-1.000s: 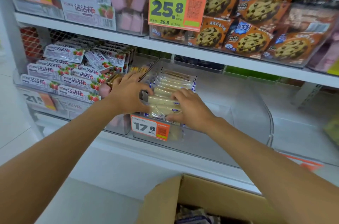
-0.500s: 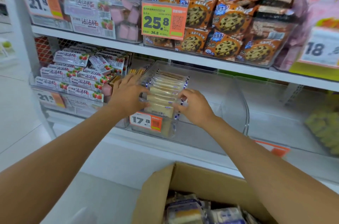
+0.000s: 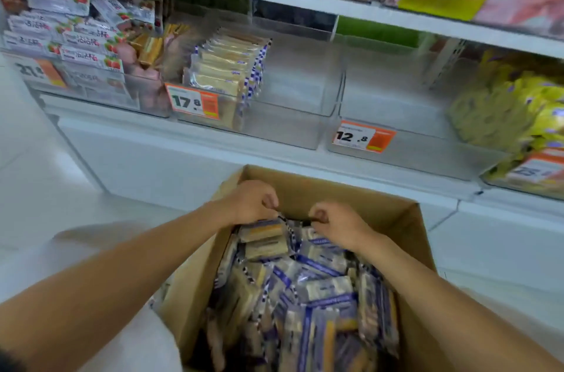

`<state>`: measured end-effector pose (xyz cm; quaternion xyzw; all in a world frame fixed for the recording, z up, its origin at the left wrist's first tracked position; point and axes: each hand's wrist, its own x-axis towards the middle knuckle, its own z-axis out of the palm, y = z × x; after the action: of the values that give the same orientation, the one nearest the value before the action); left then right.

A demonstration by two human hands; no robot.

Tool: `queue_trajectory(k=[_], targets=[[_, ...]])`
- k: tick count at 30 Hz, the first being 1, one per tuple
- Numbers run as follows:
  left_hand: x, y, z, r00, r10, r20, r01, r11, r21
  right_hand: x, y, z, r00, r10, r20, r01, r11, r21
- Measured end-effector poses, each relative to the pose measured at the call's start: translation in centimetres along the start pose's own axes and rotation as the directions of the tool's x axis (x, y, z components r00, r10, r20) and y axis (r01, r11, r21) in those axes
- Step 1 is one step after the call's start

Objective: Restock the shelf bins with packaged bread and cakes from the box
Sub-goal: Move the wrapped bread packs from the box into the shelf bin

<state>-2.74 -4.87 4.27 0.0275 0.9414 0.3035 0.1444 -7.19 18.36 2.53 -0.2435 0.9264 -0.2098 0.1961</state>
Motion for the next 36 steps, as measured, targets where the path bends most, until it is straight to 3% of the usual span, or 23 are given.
queue_trajectory(k=[4, 8, 12, 15, 18, 19, 21, 22, 23, 24, 25, 27, 29, 32, 34, 36], targets=[[0.7, -1.9, 3.9, 0.99, -0.038, 0.138, 0.036, 0.999, 0.02, -0.1, 6.9, 4.7, 0.961, 0.212, 0.175, -0.199, 0.976, -0.092], [1.1, -2.5, 5.5, 0.976, -0.06, 0.207, 0.048, 0.997, 0.06, 1.2, 8.2, 7.1, 0.897, 0.278, 0.345, -0.276, 0.96, -0.056], [0.9, -1.9, 6.1, 0.966, -0.069, 0.249, 0.052, 0.996, 0.075, 0.9, 8.5, 7.9, 0.882, 0.299, 0.364, -0.202, 0.938, -0.281], [0.7, -0.8, 6.3, 0.973, -0.039, 0.227, 0.025, 0.998, 0.063, 0.8, 6.9, 5.6, 0.935, 0.254, 0.246, -0.24, 0.967, -0.085], [0.0, 2.1, 6.6, 0.973, 0.067, 0.22, -0.049, 0.995, -0.086, 0.5, 3.5, 1.4, 0.969, 0.245, -0.03, -0.235, 0.954, 0.184], [-0.3, 3.4, 6.7, 0.974, 0.099, 0.204, -0.07, 0.987, -0.146, 0.1, 2.2, 0.2, 0.965, 0.264, -0.003, -0.241, 0.887, 0.393], [-0.4, 5.1, 7.3, 0.993, 0.11, 0.034, -0.098, 0.965, -0.243, -1.0, 0.4, -1.8, 0.954, 0.219, 0.205, -0.296, 0.578, 0.761], [-0.2, 5.4, 7.3, 0.995, 0.054, -0.084, -0.078, 0.945, -0.318, -1.6, 0.3, -2.3, 0.953, 0.175, 0.249, -0.303, 0.462, 0.834], [0.0, 5.4, 6.9, 0.988, -0.035, -0.151, -0.034, 0.901, -0.433, -2.1, 0.5, -2.6, 0.959, 0.16, 0.234, -0.281, 0.425, 0.86], [0.0, 5.2, 6.1, 0.983, -0.137, -0.121, 0.041, 0.812, -0.582, -2.4, 0.8, -2.6, 0.966, 0.182, 0.184, -0.247, 0.436, 0.865], [0.1, 4.9, 5.3, 0.981, -0.193, 0.0, 0.132, 0.671, -0.729, -2.7, 1.3, -2.5, 0.965, 0.236, 0.117, -0.22, 0.48, 0.849], [-0.2, 4.2, 3.9, 0.947, -0.119, 0.299, 0.321, 0.407, -0.855, -3.2, 1.9, -2.0, 0.947, 0.318, 0.041, -0.202, 0.491, 0.847], [-0.8, 4.1, 3.4, 0.902, -0.041, 0.43, 0.412, 0.377, -0.829, -3.5, 2.3, -1.0, 0.953, 0.292, 0.083, -0.205, 0.417, 0.885], [-1.1, 3.3, 3.7, 0.907, -0.156, 0.392, 0.418, 0.452, -0.788, -3.4, 2.4, 0.1, 0.964, 0.211, 0.161, -0.226, 0.333, 0.916], [-1.1, 2.2, 3.9, 0.912, -0.222, 0.346, 0.411, 0.482, -0.773, -3.1, 2.9, 1.2, 0.956, 0.225, 0.19, -0.265, 0.376, 0.888], [-1.4, 0.8, 4.0, 0.91, -0.256, 0.325, 0.413, 0.527, -0.742, -2.8, 4.5, 2.9, 0.954, 0.229, 0.195, -0.3, 0.693, 0.655]])
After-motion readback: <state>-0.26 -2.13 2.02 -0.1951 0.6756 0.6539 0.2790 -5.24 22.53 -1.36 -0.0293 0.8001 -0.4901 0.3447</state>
